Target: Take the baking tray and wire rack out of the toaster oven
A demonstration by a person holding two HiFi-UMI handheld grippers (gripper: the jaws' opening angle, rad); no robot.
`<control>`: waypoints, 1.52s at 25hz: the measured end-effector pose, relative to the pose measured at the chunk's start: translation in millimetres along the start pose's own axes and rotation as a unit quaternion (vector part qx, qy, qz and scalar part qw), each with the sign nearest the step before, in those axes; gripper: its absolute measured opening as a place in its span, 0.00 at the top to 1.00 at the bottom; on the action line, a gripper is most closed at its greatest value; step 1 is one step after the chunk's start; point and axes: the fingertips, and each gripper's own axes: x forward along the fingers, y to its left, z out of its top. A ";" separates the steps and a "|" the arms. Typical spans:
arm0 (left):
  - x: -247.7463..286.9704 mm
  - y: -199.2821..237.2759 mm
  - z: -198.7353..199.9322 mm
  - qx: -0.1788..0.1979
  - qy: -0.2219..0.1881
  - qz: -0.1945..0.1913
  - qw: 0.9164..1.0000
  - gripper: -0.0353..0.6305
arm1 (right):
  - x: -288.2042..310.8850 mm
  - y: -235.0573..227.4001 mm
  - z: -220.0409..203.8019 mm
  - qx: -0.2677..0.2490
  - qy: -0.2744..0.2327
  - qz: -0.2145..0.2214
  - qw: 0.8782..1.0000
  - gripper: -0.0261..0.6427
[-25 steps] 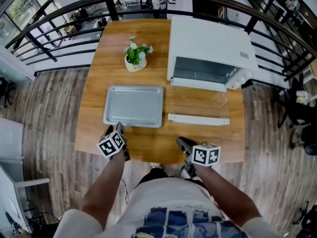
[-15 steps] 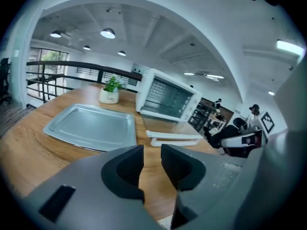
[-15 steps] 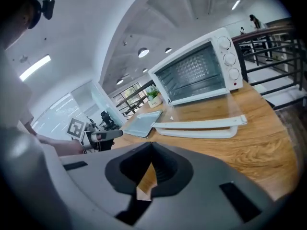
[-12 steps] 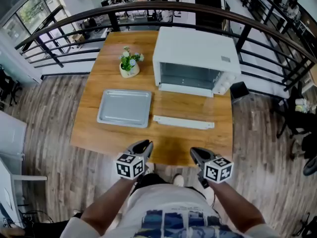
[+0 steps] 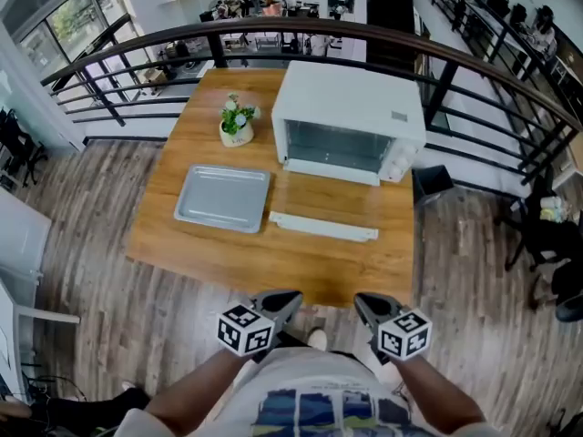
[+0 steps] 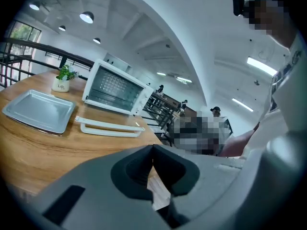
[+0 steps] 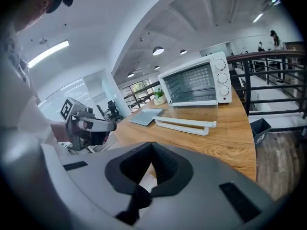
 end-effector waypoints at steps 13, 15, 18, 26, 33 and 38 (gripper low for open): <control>5.2 -23.8 -10.9 -0.009 0.002 -0.002 1.000 0.94 | -9.9 17.3 -5.3 -0.031 -0.017 0.031 0.999 0.96; 4.1 -23.5 -13.6 -0.010 0.004 0.001 1.000 0.94 | -10.6 20.3 -7.3 -0.037 -0.014 0.033 0.999 0.96; 1.6 -23.4 -17.5 -0.014 0.005 0.005 1.000 0.94 | -11.7 23.4 -12.1 -0.038 -0.006 0.038 0.999 0.96; -4.0 -22.4 -30.3 -0.024 0.010 0.015 1.000 0.94 | -11.4 30.3 -16.0 -0.048 -0.008 0.041 0.998 0.96; -3.3 -18.2 -28.3 -0.025 0.007 0.022 0.999 0.94 | -8.8 31.8 -14.4 -0.055 -0.007 0.047 0.997 0.96; -0.4 -17.1 -29.9 -0.027 0.012 0.023 0.999 0.94 | -9.0 29.1 -13.0 -0.057 -0.006 0.045 0.997 0.96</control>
